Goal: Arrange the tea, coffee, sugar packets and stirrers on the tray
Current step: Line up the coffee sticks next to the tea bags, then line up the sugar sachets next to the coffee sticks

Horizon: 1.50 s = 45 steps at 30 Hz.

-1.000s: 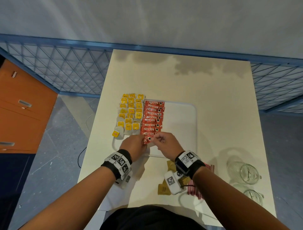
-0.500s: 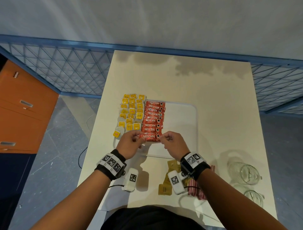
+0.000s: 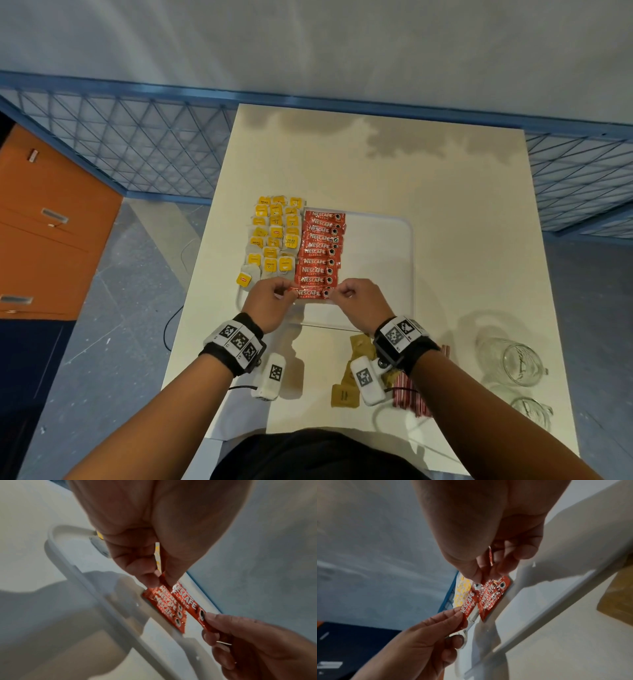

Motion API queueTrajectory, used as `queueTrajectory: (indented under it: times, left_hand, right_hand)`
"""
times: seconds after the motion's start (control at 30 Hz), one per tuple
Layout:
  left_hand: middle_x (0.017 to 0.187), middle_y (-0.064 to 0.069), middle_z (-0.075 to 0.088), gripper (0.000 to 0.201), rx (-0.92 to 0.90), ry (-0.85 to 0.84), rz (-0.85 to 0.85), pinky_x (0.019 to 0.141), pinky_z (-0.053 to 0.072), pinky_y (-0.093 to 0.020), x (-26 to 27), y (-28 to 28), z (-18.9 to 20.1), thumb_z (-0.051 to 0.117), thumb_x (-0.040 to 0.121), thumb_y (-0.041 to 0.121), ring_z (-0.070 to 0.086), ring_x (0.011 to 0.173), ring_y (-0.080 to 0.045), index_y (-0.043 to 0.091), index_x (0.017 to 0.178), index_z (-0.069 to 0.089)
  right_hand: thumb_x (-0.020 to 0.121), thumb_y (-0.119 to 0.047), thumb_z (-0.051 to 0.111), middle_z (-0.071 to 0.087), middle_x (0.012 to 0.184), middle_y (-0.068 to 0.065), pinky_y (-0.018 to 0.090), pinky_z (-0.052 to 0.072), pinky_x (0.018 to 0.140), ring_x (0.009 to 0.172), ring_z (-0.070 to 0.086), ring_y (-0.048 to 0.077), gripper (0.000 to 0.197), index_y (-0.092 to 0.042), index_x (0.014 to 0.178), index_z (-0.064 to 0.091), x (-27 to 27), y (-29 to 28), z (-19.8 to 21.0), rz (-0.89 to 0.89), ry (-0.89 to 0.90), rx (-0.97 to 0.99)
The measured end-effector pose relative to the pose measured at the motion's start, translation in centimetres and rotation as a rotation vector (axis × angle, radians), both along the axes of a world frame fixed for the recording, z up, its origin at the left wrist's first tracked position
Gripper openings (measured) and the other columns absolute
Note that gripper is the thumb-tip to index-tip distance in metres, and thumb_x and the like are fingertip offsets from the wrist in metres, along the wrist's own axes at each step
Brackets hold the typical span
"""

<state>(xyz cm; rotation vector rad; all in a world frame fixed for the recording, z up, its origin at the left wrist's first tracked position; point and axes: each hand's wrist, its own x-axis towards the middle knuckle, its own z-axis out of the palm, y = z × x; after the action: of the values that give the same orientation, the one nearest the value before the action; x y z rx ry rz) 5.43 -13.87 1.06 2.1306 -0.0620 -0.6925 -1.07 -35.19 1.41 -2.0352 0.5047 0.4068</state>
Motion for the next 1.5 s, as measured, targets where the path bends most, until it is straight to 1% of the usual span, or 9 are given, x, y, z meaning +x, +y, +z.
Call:
queueTrajectory:
  times: [0.1, 0.33, 0.5, 0.73, 0.97, 1.1, 1.23, 1.37, 1.5]
  left_hand:
    - [0.078, 0.005, 0.072, 0.005, 0.155, 0.028, -0.089, 0.068, 0.051, -0.026, -0.1, -0.1, -0.9, 0.071, 0.090, 0.020, 0.065, 0.073, -0.012, 0.019, 0.087, 0.073]
    - [0.073, 0.007, 0.068, 0.012, 0.347, -0.012, -0.113, 0.070, 0.055, -0.031, 0.0, -1.5, -1.1, 0.072, 0.081, 0.029, 0.064, 0.072, -0.014, 0.024, 0.073, 0.067]
    - [0.080, 0.006, 0.066, 0.008, 0.367, -0.048, -0.112, 0.075, 0.054, -0.032, 0.4, -2.1, -1.2, 0.072, 0.084, 0.026, 0.063, 0.077, -0.015, 0.023, 0.079, 0.067]
    - [0.080, 0.007, 0.065, 0.009, 0.357, -0.074, -0.090, 0.075, 0.052, -0.031, 0.5, -2.2, -1.2, 0.072, 0.086, 0.023, 0.063, 0.079, -0.016, 0.023, 0.082, 0.064]
    - [0.085, 0.005, 0.068, 0.010, 0.366, -0.101, -0.088, 0.081, 0.054, -0.035, 0.4, -2.2, -1.1, 0.070, 0.090, 0.030, 0.064, 0.082, -0.018, 0.022, 0.090, 0.063]
    - [0.086, 0.005, 0.066, 0.012, 0.397, -0.146, -0.111, 0.078, 0.055, -0.036, 0.1, -2.4, -0.5, 0.067, 0.091, 0.035, 0.063, 0.080, -0.016, 0.024, 0.090, 0.063]
    - [0.088, 0.006, 0.062, 0.012, 0.364, -0.196, -0.208, 0.071, 0.052, -0.032, -0.8, -2.3, -0.2, 0.066, 0.091, 0.038, 0.060, 0.077, -0.014, 0.028, 0.087, 0.060]
    - [0.094, 0.009, 0.062, 0.012, 0.257, -0.183, -0.410, 0.072, 0.044, -0.025, -2.5, -2.3, 0.3, 0.065, 0.092, 0.036, 0.059, 0.084, -0.011, 0.027, 0.100, 0.063]
    - [0.099, 0.015, 0.059, 0.028, 0.228, -0.145, -0.665, 0.076, 0.042, -0.022, -4.4, -2.5, 0.6, 0.063, 0.091, 0.048, 0.059, 0.089, -0.009, 0.031, 0.113, 0.063]
  right_hand:
    - [0.091, -0.039, 0.063, 0.072, 0.078, -0.003, 0.040, 0.062, 0.071, 0.074, 0.070, 0.021, 0.027, -0.018, 0.076, 0.071, -0.2, 0.3, -0.6, 0.121, 0.129, -0.101]
    - [0.091, -0.035, 0.057, 0.065, 0.066, -0.003, 0.038, 0.060, 0.068, 0.066, 0.066, 0.020, 0.034, -0.020, 0.062, 0.056, 0.0, 1.1, -1.0, 0.135, 0.186, -0.272]
    - [0.094, -0.040, 0.059, 0.066, 0.073, -0.005, 0.039, 0.060, 0.072, 0.070, 0.065, 0.017, 0.028, -0.021, 0.073, 0.061, 0.2, 1.2, -1.1, 0.101, 0.178, -0.291]
    - [0.094, -0.041, 0.062, 0.066, 0.074, -0.006, 0.041, 0.059, 0.074, 0.071, 0.065, 0.015, 0.026, -0.023, 0.076, 0.061, 0.2, 1.1, -0.8, 0.091, 0.177, -0.301]
    - [0.095, -0.041, 0.061, 0.067, 0.071, -0.002, 0.042, 0.059, 0.074, 0.069, 0.066, 0.019, 0.031, -0.018, 0.075, 0.063, 0.3, 0.9, -0.5, 0.084, 0.180, -0.271]
    - [0.092, -0.046, 0.060, 0.066, 0.077, -0.010, 0.041, 0.058, 0.077, 0.074, 0.064, 0.013, 0.025, -0.026, 0.077, 0.060, -0.2, 0.3, -0.5, 0.091, 0.135, -0.203]
    - [0.089, -0.050, 0.061, 0.068, 0.084, -0.013, 0.036, 0.058, 0.080, 0.080, 0.064, 0.005, 0.016, -0.035, 0.085, 0.062, -1.5, -0.9, 0.0, 0.141, 0.067, -0.137]
    - [0.090, -0.049, 0.065, 0.068, 0.091, -0.015, 0.034, 0.057, 0.083, 0.086, 0.064, 0.002, 0.015, -0.038, 0.100, 0.064, -3.2, -2.8, 0.6, 0.193, 0.054, -0.156]
    - [0.091, -0.048, 0.067, 0.064, 0.097, -0.019, 0.031, 0.053, 0.088, 0.092, 0.060, 0.000, 0.023, -0.038, 0.111, 0.064, -5.2, -4.6, 1.5, 0.297, 0.040, -0.209]
